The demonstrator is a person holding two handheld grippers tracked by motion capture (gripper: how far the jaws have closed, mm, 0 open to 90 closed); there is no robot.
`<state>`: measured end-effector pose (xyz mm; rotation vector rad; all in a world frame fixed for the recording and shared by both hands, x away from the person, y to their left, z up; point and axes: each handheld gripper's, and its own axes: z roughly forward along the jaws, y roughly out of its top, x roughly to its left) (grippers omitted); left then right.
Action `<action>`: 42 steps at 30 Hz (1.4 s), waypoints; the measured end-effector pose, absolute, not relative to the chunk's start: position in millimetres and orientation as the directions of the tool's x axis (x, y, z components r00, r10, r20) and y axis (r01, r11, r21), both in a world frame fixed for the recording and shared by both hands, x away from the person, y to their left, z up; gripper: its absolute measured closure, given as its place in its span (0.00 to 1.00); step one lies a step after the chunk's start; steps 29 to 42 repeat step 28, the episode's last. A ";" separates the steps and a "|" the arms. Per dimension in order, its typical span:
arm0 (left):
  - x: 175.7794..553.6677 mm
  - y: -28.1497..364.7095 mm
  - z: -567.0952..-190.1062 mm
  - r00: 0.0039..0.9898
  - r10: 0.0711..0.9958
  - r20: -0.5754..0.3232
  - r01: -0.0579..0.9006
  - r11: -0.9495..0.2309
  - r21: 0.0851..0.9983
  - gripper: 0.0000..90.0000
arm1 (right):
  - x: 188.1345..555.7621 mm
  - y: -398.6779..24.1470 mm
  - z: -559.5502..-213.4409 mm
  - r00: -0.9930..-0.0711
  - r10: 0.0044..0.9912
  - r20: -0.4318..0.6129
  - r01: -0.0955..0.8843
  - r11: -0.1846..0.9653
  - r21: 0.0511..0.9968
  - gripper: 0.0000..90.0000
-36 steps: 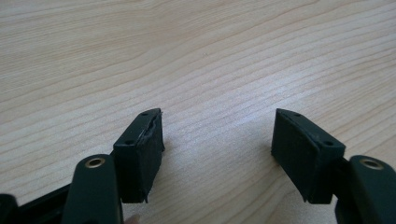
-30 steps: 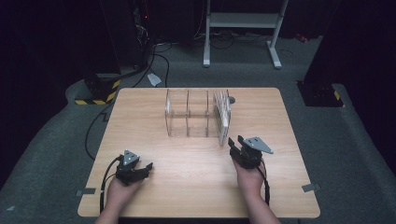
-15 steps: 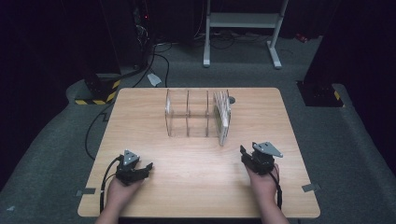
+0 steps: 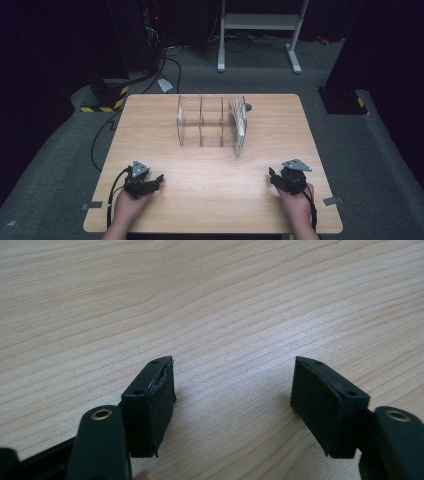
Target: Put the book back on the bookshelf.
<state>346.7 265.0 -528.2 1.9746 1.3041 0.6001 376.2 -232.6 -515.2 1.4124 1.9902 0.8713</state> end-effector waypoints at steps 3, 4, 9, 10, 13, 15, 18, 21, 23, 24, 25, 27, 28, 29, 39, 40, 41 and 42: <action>346.7 265.0 -528.3 0.390 0.921 0.006 0.603 -0.260 0.754 0.38 | 377.1 -231.9 -521.5 -0.323 0.945 -0.056 0.637 0.261 0.725 0.36; 346.7 265.0 -528.3 0.390 0.921 0.006 0.603 -0.261 0.754 0.38 | 376.9 -231.8 -523.0 -0.326 0.945 -0.041 0.637 0.251 0.729 0.35; 346.5 264.6 -528.5 0.390 0.921 0.005 0.602 -0.259 0.756 0.38 | 380.4 -232.9 -523.6 -0.337 0.941 -0.015 0.648 0.244 0.721 0.28; 346.5 264.6 -528.5 0.390 0.921 0.005 0.601 -0.259 0.756 0.38 | 380.2 -231.6 -523.7 -0.325 0.946 -0.017 0.651 0.236 0.721 0.27; 346.5 264.6 -528.5 0.390 0.921 0.005 0.602 -0.259 0.756 0.38 | 381.3 -227.3 -523.9 -0.316 0.949 -0.015 0.654 0.229 0.721 0.26; 346.5 264.6 -528.5 0.390 0.921 0.005 0.602 -0.259 0.756 0.38 | 381.5 -226.7 -524.0 -0.309 0.951 -0.015 0.656 0.224 0.721 0.26; 346.4 264.5 -528.5 0.389 0.921 0.005 0.602 -0.259 0.756 0.38 | 381.5 -226.7 -523.9 -0.309 0.951 -0.014 0.656 0.224 0.721 0.26; 346.4 264.6 -528.5 0.389 0.921 0.005 0.602 -0.259 0.756 0.38 | 381.4 -226.7 -523.9 -0.309 0.951 -0.014 0.656 0.224 0.721 0.26; 346.4 264.6 -528.5 0.391 0.921 0.005 0.601 -0.259 0.756 0.38 | 381.5 -226.7 -523.9 -0.309 0.951 -0.014 0.656 0.224 0.721 0.26; 346.4 264.5 -528.5 0.391 0.920 0.004 0.601 -0.259 0.756 0.38 | 381.5 -226.7 -523.9 -0.309 0.951 -0.014 0.656 0.224 0.721 0.26; 346.4 264.5 -528.5 0.392 0.920 0.005 0.601 -0.260 0.756 0.38 | 381.5 -226.7 -523.9 -0.309 0.951 -0.014 0.656 0.224 0.721 0.26; 346.3 264.5 -528.5 0.393 0.920 0.004 0.601 -0.260 0.756 0.38 | 381.5 -226.7 -523.9 -0.309 0.951 -0.014 0.656 0.224 0.721 0.26; 346.3 264.4 -528.5 0.393 0.919 0.003 0.601 -0.260 0.756 0.38 | 381.5 -226.7 -523.9 -0.309 0.951 -0.014 0.656 0.224 0.721 0.26; 346.3 264.4 -528.5 0.393 0.919 0.003 0.601 -0.260 0.756 0.38 | 381.5 -226.7 -523.9 -0.309 0.951 -0.014 0.656 0.224 0.721 0.26; 346.3 264.4 -528.5 0.393 0.919 0.003 0.601 -0.260 0.756 0.38 | 381.5 -226.7 -523.9 -0.309 0.951 -0.014 0.656 0.224 0.721 0.26; 346.3 264.4 -528.5 0.393 0.919 0.003 0.601 -0.260 0.756 0.38 | 381.5 -226.7 -523.9 -0.309 0.951 -0.014 0.656 0.224 0.721 0.26; 346.3 264.4 -528.5 0.393 0.919 0.003 0.601 -0.260 0.756 0.38 | 381.5 -226.7 -523.9 -0.309 0.951 -0.014 0.656 0.224 0.721 0.26; 346.3 264.4 -528.5 0.393 0.919 0.003 0.601 -0.260 0.756 0.38 | 381.5 -226.7 -523.9 -0.309 0.951 -0.014 0.656 0.224 0.721 0.26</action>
